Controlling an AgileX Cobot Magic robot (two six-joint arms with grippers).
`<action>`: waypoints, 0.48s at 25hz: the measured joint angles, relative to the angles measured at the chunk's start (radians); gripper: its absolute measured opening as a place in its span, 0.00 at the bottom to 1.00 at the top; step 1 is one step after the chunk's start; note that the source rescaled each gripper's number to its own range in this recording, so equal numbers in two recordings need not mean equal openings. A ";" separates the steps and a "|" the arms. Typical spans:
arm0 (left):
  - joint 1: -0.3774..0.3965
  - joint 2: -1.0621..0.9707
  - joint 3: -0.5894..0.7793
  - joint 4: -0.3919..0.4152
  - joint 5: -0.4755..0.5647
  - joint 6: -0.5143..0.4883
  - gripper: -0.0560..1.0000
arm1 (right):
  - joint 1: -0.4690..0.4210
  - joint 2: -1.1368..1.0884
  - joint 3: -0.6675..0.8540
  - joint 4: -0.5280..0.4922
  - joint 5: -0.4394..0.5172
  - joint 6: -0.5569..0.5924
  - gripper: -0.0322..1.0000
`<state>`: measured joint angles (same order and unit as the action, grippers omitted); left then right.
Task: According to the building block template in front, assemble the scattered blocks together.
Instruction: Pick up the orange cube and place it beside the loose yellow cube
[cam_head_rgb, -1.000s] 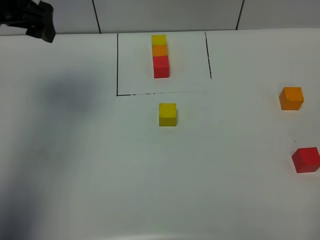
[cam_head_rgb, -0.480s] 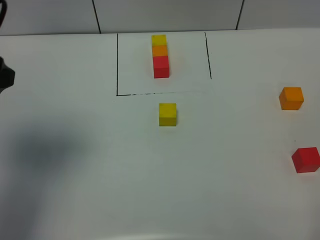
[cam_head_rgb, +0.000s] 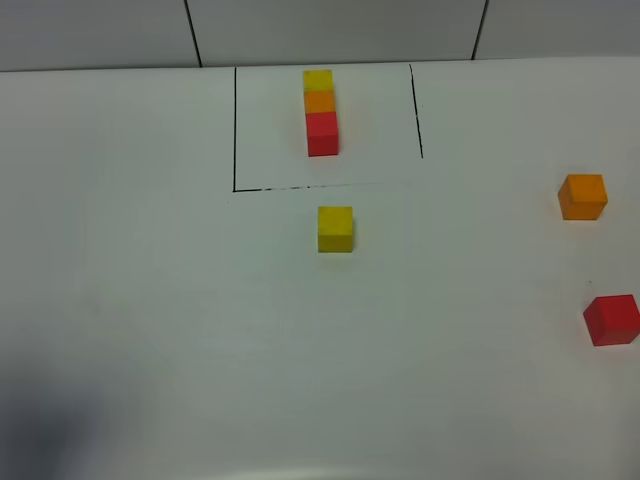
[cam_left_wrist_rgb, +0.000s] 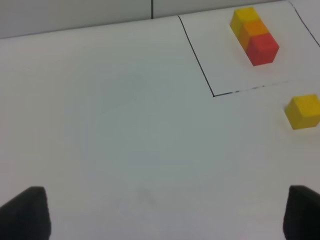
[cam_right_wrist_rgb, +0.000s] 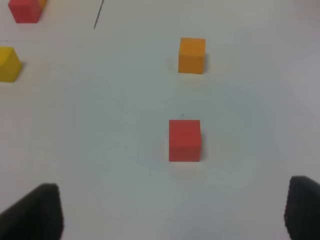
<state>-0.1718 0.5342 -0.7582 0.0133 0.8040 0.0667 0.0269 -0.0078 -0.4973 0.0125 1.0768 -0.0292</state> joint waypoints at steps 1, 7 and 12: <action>0.000 -0.039 0.025 -0.006 0.002 0.000 0.95 | 0.000 0.000 0.000 0.000 0.000 0.001 0.80; 0.000 -0.237 0.131 -0.048 0.058 0.008 0.94 | 0.000 0.000 0.000 0.000 0.000 0.003 0.80; 0.000 -0.374 0.168 -0.078 0.138 0.021 0.93 | 0.000 0.000 0.000 0.000 0.000 0.006 0.80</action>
<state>-0.1718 0.1601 -0.5907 -0.0645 0.9417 0.0877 0.0269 -0.0078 -0.4973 0.0125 1.0768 -0.0236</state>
